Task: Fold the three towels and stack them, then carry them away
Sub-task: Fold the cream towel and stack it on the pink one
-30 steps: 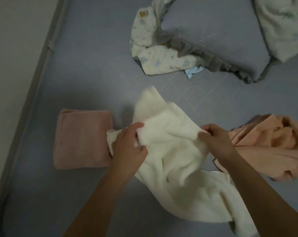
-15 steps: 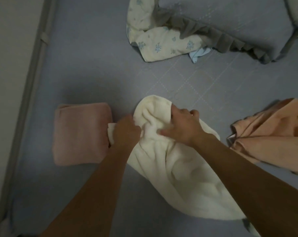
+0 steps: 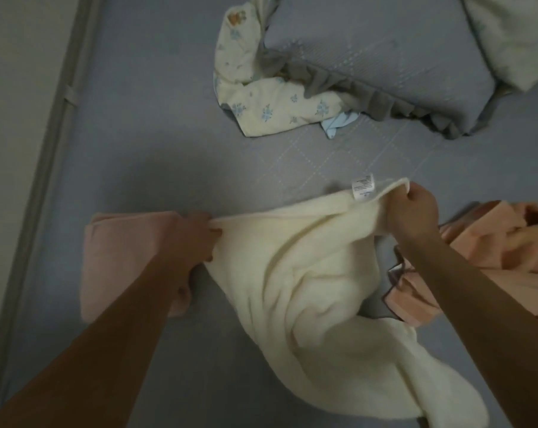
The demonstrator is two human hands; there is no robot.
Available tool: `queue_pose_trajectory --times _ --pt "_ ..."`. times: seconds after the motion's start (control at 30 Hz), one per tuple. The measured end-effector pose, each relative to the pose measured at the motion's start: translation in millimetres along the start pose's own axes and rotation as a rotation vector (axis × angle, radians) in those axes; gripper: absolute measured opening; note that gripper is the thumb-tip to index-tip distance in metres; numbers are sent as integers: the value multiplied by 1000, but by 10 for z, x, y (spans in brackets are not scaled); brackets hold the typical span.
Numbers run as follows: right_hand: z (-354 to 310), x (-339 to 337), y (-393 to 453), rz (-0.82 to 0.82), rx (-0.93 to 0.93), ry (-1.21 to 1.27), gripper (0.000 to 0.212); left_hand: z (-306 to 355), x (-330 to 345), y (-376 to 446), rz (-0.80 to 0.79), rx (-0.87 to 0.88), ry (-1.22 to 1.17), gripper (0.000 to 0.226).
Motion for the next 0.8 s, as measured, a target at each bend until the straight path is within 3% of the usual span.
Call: queue_pose_trajectory --times 0.1,0.17,0.2,0.27,0.33,0.4,0.57,0.6,0.7,0.8 --pt "-104 32 191 -46 -21 -9 30 142 -541 264 392 30 -163 10" --pt "-242 56 363 -29 -10 78 22 148 -855 452 622 11 -423 19" --pt "-262 89 450 -25 34 152 18 135 -927 538 692 9 -544 27" --pt "-180 247 557 -78 152 232 27 194 -945 627 736 34 -493 48" --pt "33 393 496 -147 205 99 46 286 -616 632 617 103 -348 63" --pt "293 438 347 -171 187 -27 48 189 -119 437 523 80 -349 61" --pt "785 314 -266 -174 199 22 44 -325 1049 -484 462 -232 -757 25" --pt "904 294 -415 -190 233 58 42 -272 1267 -620 387 -233 -856 19" --pt "1235 253 -869 -273 309 117 33 18 1867 -1037 99 -233 -983 28" --pt "1529 313 -1318 -456 308 -1 20 299 2397 -1444 -152 -188 -1108 24"
Point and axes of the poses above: each hand's wrist, its own y-axis towards the middle knuckle, its own x-axis out of the palm, z = x × y, the point moved 10 cm from there along y, towards the middle knuckle, and after that the axes turned 10 degrees about x, right-handed, at the moved point
